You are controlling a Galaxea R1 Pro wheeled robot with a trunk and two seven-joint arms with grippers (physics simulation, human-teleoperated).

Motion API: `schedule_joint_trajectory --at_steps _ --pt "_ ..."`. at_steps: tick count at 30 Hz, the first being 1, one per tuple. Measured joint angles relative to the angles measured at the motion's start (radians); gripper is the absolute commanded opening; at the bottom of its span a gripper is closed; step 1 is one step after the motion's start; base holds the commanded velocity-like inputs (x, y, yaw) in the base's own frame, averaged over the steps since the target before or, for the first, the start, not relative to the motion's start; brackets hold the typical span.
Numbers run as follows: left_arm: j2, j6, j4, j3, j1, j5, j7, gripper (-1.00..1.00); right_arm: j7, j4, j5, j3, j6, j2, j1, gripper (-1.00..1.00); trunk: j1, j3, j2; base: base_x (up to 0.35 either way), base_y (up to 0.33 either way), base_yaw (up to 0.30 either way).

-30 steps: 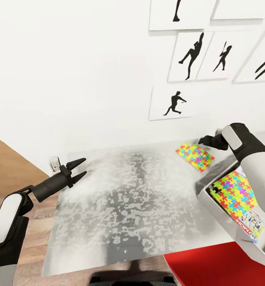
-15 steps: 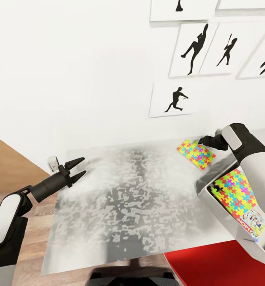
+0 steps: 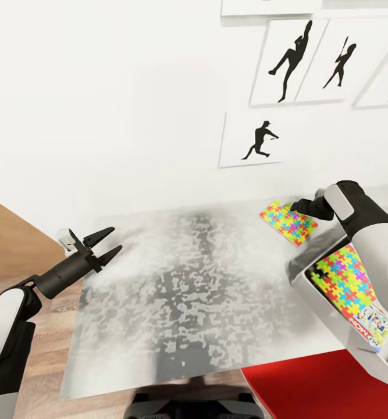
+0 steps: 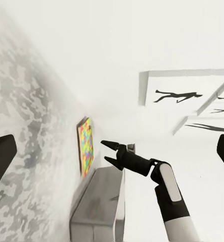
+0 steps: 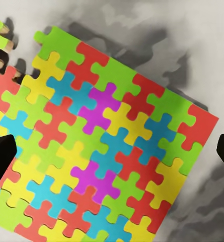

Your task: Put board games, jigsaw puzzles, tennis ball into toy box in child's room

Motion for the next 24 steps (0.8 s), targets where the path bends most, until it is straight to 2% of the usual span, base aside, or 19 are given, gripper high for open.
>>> schedule_joint_trajectory --at_steps 13,24 --pt "0.001 0.000 0.001 0.005 0.004 -0.001 -0.021 1.00 0.000 -0.002 0.000 0.000 -0.001 -0.001 0.002 1.00 0.000 -0.021 0.000 0.000 0.000 0.000" --pt "0.001 0.000 0.000 0.005 0.005 -0.001 -0.024 1.00 0.001 -0.002 -0.001 -0.001 -0.002 -0.002 0.005 1.00 0.000 -0.026 0.000 0.000 0.000 0.000"
